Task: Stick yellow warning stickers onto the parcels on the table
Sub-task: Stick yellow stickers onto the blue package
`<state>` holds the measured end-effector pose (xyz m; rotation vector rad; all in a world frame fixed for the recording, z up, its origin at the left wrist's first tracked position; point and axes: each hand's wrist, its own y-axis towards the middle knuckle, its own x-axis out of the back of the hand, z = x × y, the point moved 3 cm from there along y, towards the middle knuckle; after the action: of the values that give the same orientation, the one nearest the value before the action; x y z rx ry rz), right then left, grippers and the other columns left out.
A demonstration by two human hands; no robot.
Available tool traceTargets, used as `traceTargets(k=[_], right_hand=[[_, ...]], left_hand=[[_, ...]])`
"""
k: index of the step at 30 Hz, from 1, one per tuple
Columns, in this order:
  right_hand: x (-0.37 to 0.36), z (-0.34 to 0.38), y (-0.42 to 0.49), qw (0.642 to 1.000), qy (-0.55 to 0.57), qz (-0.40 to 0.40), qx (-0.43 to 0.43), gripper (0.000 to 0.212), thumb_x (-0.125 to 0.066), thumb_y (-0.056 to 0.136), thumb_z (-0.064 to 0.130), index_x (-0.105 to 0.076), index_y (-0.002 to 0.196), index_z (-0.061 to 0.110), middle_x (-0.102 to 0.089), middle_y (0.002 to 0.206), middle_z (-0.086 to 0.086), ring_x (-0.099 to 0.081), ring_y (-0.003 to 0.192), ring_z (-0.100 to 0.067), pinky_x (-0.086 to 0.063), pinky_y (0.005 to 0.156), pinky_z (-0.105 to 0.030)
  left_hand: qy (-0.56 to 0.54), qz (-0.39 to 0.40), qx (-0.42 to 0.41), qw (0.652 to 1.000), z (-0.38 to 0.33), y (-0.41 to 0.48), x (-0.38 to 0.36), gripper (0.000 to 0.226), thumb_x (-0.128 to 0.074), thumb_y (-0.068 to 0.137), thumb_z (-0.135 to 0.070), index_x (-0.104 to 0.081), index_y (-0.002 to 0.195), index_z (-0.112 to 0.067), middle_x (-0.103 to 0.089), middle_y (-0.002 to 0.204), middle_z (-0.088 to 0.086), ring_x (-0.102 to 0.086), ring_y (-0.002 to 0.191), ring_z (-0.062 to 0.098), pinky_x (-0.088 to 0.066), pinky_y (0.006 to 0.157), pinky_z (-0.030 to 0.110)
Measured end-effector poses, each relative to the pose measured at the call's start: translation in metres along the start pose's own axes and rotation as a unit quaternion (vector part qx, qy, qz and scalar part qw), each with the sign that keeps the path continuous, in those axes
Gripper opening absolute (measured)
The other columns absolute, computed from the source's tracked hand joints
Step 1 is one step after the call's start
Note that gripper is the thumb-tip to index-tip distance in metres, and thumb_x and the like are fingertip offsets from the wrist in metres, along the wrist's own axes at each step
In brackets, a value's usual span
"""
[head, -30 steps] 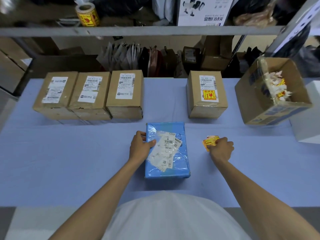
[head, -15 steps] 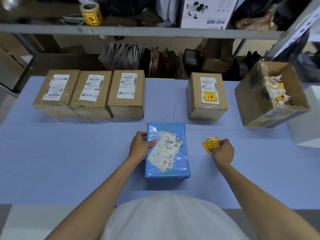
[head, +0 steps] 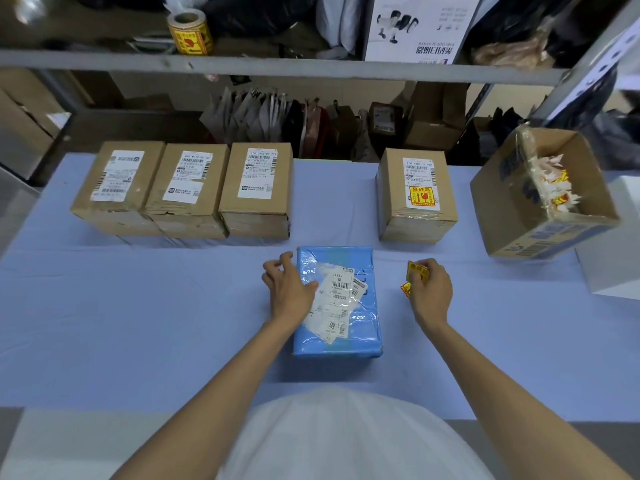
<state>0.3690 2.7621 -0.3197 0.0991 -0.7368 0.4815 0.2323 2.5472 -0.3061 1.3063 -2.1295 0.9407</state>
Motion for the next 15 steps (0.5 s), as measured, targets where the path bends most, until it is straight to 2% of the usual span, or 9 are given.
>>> traceTargets(k=[2,4,5,7,9,11,15], right_hand=[[-0.003,0.020,-0.009,0.996,0.084,-0.019,0.008,0.009,-0.057,0.091,0.011,-0.062,0.097,0.009,-0.060,0.099,-0.011,-0.055,0.084,-0.021,-0.050,0.075,-0.040],[-0.009,0.043,-0.022,0.985,0.166,0.037,0.030,0.007,-0.062,0.087,0.009,-0.064,0.093,0.013,-0.065,0.096,-0.009,-0.057,0.080,-0.016,-0.051,0.074,-0.036],[-0.013,0.053,-0.028,0.977,0.193,0.080,0.041,0.011,-0.066,0.085,0.007,-0.065,0.092,0.015,-0.067,0.092,-0.006,-0.059,0.078,-0.014,-0.051,0.072,-0.033],[-0.021,0.066,-0.040,0.964,0.221,0.145,0.041,0.022,-0.074,0.078,0.005,-0.065,0.095,0.016,-0.064,0.082,0.002,-0.057,0.071,-0.010,-0.052,0.066,-0.028],[-0.025,0.070,-0.048,0.958,0.245,0.150,0.012,0.032,-0.079,0.073,0.004,-0.062,0.098,0.013,-0.054,0.071,0.003,-0.052,0.062,-0.007,-0.050,0.058,-0.022],[-0.028,0.068,-0.053,0.955,0.266,0.129,-0.023,0.035,-0.080,0.071,0.002,-0.060,0.098,0.012,-0.054,0.070,0.002,-0.055,0.061,-0.008,-0.052,0.059,-0.022],[-0.032,0.062,-0.058,0.948,0.271,0.159,-0.049,0.024,-0.076,0.078,0.007,-0.061,0.097,0.009,-0.066,0.075,-0.006,-0.067,0.067,-0.012,-0.055,0.064,-0.023]], left_hand=[[0.000,-0.053,-0.107,0.993,-0.017,-0.007,0.001,0.060,-0.069,0.081,-0.007,-0.041,0.133,-0.016,-0.032,0.133,0.008,-0.030,0.124,0.023,-0.036,0.093,0.024],[-0.053,-0.034,-0.178,0.982,-0.035,-0.013,-0.004,0.045,-0.067,0.084,-0.013,-0.051,0.126,-0.017,-0.044,0.125,0.004,-0.038,0.117,0.017,-0.033,0.094,0.018],[-0.096,-0.009,-0.181,0.979,-0.042,-0.015,-0.008,0.036,-0.065,0.087,-0.017,-0.054,0.121,-0.017,-0.050,0.120,0.002,-0.044,0.112,0.015,-0.036,0.093,0.020],[-0.186,0.040,-0.134,0.973,-0.050,-0.017,-0.013,0.020,-0.061,0.091,-0.021,-0.059,0.110,-0.015,-0.060,0.108,0.000,-0.056,0.096,0.010,-0.043,0.082,0.020],[-0.203,0.046,-0.102,0.973,-0.048,-0.017,-0.015,0.008,-0.058,0.093,-0.020,-0.062,0.096,-0.014,-0.065,0.095,-0.002,-0.058,0.085,0.007,-0.042,0.071,0.013],[-0.194,0.034,-0.097,0.976,-0.040,-0.016,-0.012,0.008,-0.058,0.093,-0.018,-0.062,0.087,-0.015,-0.064,0.086,-0.004,-0.058,0.079,0.004,-0.041,0.065,0.005],[-0.216,0.025,-0.084,0.972,-0.030,-0.015,-0.009,0.008,-0.059,0.093,-0.016,-0.064,0.087,-0.013,-0.062,0.080,-0.011,-0.057,0.075,-0.001,-0.044,0.065,0.008]])
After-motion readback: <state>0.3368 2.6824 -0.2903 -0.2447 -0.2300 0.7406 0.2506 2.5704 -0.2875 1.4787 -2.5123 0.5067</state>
